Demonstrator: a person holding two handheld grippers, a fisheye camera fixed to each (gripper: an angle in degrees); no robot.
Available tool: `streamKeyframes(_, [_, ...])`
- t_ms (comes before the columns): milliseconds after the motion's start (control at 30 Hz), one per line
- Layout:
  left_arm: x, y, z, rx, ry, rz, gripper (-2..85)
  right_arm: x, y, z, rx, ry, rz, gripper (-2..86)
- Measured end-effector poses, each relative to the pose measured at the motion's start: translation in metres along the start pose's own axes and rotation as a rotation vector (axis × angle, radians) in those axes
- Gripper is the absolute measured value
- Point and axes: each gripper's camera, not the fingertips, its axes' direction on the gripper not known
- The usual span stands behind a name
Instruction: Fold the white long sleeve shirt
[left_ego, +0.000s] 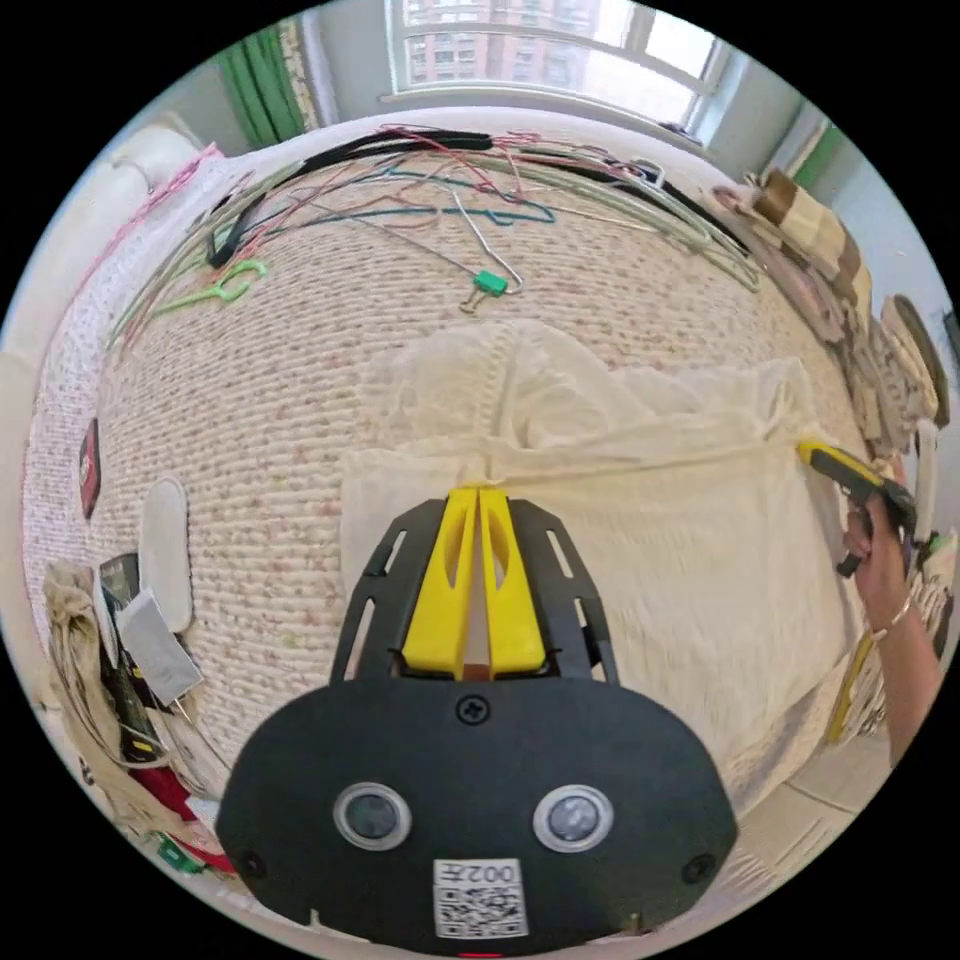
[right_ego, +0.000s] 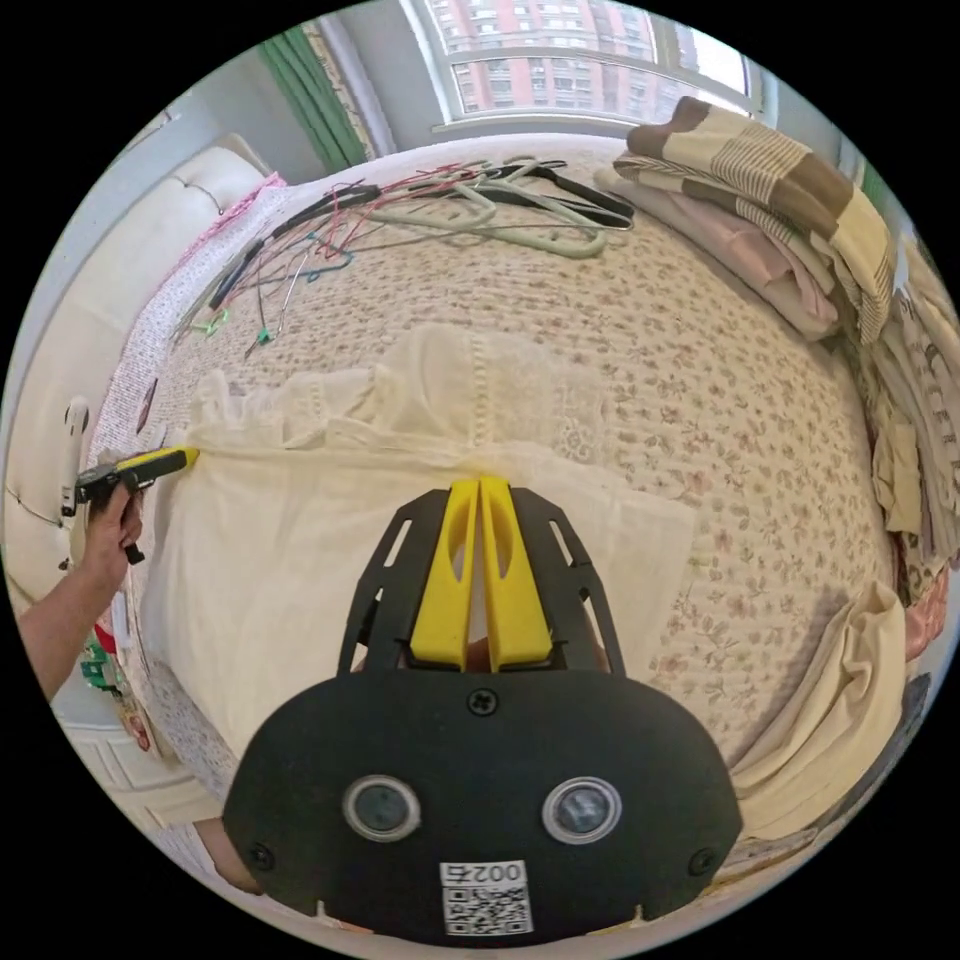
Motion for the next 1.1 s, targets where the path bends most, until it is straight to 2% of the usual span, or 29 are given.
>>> streamKeyframes(100, [-0.017, -0.002, -0.004, 0.021, 0.054, -0.032, -0.9, 0.004, 0.006, -0.008, 0.026, -0.035, 0.010, -0.9])
streamKeyframes(200, [-0.028, -0.003, -0.013, 0.049, 0.210, -0.017, -0.9, 0.012, 0.012, -0.029, 0.072, -0.152, 0.035, -0.9])
streamKeyframes(267, [-0.052, -0.004, -0.017, 0.071, 0.457, -0.066, -0.9, 0.019, 0.016, -0.046, 0.118, -0.244, 0.060, -0.9])
streamKeyframes(367, [-0.096, 0.006, -0.022, 0.158, 0.648, -0.238, -0.9, 0.031, 0.027, -0.076, 0.199, -0.308, 0.144, -0.9])
streamKeyframes(433, [-0.113, 0.014, -0.028, 0.185, 0.632, -0.289, -0.9, 0.030, 0.038, -0.093, 0.228, -0.327, 0.167, -0.8])
streamKeyframes(533, [-0.121, 0.038, -0.043, 0.180, 0.504, -0.272, -0.9, 0.010, 0.061, -0.121, 0.224, -0.286, 0.123, -0.7])
streamKeyframes(633, [-0.128, 0.082, -0.050, 0.151, 0.450, -0.275, -0.7, -0.035, 0.087, -0.144, 0.187, -0.186, -0.015, -0.5])
streamKeyframes(733, [-0.143, 0.145, -0.051, 0.147, 0.468, -0.397, 0.0, -0.093, 0.109, -0.164, 0.203, 0.015, -0.168, 0.1])
streamKeyframes(800, [-0.149, 0.183, -0.050, 0.162, 0.496, -0.478, 1.8, -0.130, 0.123, -0.177, 0.332, 0.199, -0.164, 2.6])
streamKeyframes(867, [-0.152, 0.225, -0.042, 0.186, 0.542, -0.571, 7.3, -0.152, 0.125, -0.175, 0.428, 0.296, -0.130, 6.8])
streamKeyframes(967, [-0.142, 0.248, -0.021, 0.157, 0.510, -0.610, 14.7, -0.188, 0.095, -0.161, 0.314, 0.163, -0.162, 9.4])
streamKeyframes(1100, [-0.109, 0.237, 0.003, 0.091, 0.397, -0.523, 17.9, -0.254, 0.060, -0.156, 0.388, 0.062, -0.245, 10.9])
